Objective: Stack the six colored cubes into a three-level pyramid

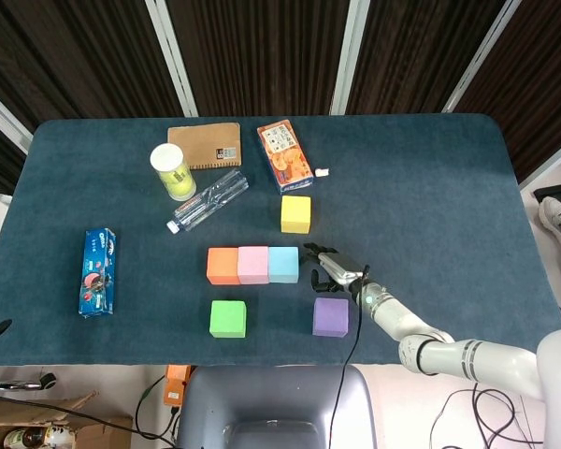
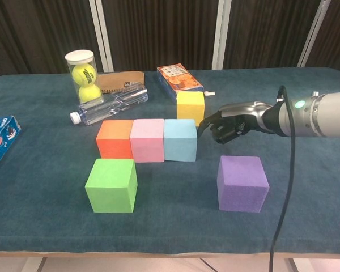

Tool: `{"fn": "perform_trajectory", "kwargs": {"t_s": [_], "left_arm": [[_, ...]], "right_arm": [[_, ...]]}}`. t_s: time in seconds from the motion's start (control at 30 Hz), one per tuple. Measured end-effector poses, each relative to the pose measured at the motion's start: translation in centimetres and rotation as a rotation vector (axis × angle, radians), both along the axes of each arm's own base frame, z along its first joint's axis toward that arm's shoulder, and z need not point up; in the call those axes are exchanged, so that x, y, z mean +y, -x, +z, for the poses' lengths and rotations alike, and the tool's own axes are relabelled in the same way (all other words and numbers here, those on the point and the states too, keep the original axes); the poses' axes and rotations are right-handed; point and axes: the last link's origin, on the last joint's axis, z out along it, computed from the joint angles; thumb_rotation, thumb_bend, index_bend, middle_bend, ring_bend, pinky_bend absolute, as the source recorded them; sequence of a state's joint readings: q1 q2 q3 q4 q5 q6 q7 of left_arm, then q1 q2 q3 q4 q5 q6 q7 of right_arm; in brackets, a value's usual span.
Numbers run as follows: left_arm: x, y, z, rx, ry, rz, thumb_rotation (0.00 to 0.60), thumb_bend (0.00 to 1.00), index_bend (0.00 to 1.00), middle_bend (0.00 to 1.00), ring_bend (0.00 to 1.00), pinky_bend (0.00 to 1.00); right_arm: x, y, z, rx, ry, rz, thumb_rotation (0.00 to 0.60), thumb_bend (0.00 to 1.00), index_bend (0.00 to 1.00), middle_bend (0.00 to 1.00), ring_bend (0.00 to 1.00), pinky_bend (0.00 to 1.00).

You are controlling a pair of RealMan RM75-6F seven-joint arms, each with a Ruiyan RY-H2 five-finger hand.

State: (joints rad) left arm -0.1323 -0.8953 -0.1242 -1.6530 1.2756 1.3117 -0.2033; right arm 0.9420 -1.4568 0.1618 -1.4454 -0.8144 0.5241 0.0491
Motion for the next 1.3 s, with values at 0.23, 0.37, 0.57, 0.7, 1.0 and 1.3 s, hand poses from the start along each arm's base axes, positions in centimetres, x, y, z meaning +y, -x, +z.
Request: {"fn": "perform_trajectory", "kwargs": {"t_s": [0.23,0.37,0.57,0.7,1.0,1.3], "left_arm": [[0.0,0.1,-0.1,-0.004,0.004,0.001,0.600,0.03,0.10,0.03,0.00,0.08],[-0.1,0.1,0.0,-0.004,0.002,-0.002,0.600,0.03,0.10,0.03,0.00,0.08],[-0.3,0.0,0.3,-0.013,-0.010,-0.009,0.600,0.03,0.10,0.03,0.00,0.08],[-0.8,-0.3,0.4,-0.041,-0.012,-0.035,0.600,0.01,0.10,0.02,0.00,0.08],[-3.1,-2.4,-1.9,-0.194,0.143,-0.175,0.600,0.02,0.10,0.00,0.00,0.08],[-3.2,-4.9,-7.5,-0.295,0.341,-0.219,0.600,0.05,0.10,0.04,0.00,0.08]], "right_arm": [[0.0,0.0,-0.1,0.003,0.004,0.001,0.465,0.80,0.25,0.00,0.00,0.00],[0.1,0.3,0.1,0.009,0.008,0.005,0.465,0.80,0.24,0.00,0.00,0.00],[0.8,1.0,0.9,0.033,0.024,0.027,0.466,0.78,0.18,0.00,0.00,0.00],[1.8,1.8,2.3,0.048,0.065,0.056,0.460,0.48,0.15,0.00,0.00,0.00],[5.4,4.3,9.4,0.066,0.310,0.147,0.451,0.34,0.09,0.00,0.00,0.00],[7.5,5.4,16.3,0.020,0.431,0.140,0.451,0.34,0.08,0.00,0.00,0.00]]}}
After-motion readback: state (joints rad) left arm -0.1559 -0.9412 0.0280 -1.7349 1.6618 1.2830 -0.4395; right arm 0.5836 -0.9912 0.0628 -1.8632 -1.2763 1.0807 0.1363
